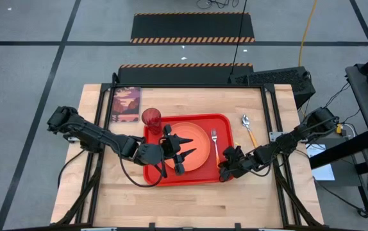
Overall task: Pick and place plate/cup/fork/spoon on tray
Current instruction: Put the white orange fork on the right side of the orange plate, then put the orange spoon on the right side of the white orange fork
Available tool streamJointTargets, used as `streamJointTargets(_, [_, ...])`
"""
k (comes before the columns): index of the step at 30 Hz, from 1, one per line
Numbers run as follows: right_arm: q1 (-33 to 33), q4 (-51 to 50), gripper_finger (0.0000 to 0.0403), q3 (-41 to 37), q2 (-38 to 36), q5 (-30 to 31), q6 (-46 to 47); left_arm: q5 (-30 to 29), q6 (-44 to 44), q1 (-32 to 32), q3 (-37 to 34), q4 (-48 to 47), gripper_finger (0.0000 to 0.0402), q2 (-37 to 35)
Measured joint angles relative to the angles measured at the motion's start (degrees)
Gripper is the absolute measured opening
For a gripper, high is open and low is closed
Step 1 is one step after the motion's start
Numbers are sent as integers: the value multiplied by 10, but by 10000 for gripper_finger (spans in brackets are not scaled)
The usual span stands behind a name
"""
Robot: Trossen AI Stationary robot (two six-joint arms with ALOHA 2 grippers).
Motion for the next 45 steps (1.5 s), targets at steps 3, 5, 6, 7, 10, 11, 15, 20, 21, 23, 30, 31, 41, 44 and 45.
streamJointTargets(3, [0,0,43,0,0,0,0,0,0,0,0,0,163,0])
streamJointTargets(5, [0,1,43,0,0,0,0,0,0,0,0,0,163,0])
streamJointTargets(6, [0,1,43,0,0,0,0,0,0,0,0,0,163,0])
streamJointTargets(7, [0,1,43,0,0,0,0,0,0,0,0,0,163,0])
streamJointTargets(10, [0,2,43,0,-1,0,-2,0,0,0,0,0,163,0])
streamJointTargets(11, [0,1,43,0,-3,0,-2,0,0,0,0,0,163,0])
streamJointTargets(15, [0,-4,43,0,-20,1,-8,0,0,0,0,-1,163,0])
streamJointTargets(20, [0,-16,43,0,-50,16,-19,0,0,0,0,-2,163,0])
streamJointTargets(21, [0,-23,43,0,-57,16,-19,0,0,0,0,-3,163,0])
streamJointTargets(23, [0,-49,43,0,-74,17,-19,0,0,0,0,-3,163,0])
streamJointTargets(30, [-10,-229,43,0,-153,15,35,0,5,0,0,-5,163,0])
streamJointTargets(31, [-12,-254,43,0,-165,15,42,0,6,0,0,-5,163,0])
streamJointTargets(41, [-85,-469,43,0,-296,13,27,0,11,0,0,-3,163,0])
streamJointTargets(44, [-122,-537,43,0,-321,13,26,0,11,0,0,-1,163,0])
streamJointTargets(45, [-138,-556,43,0,-326,12,20,0,11,0,0,0,163,0])
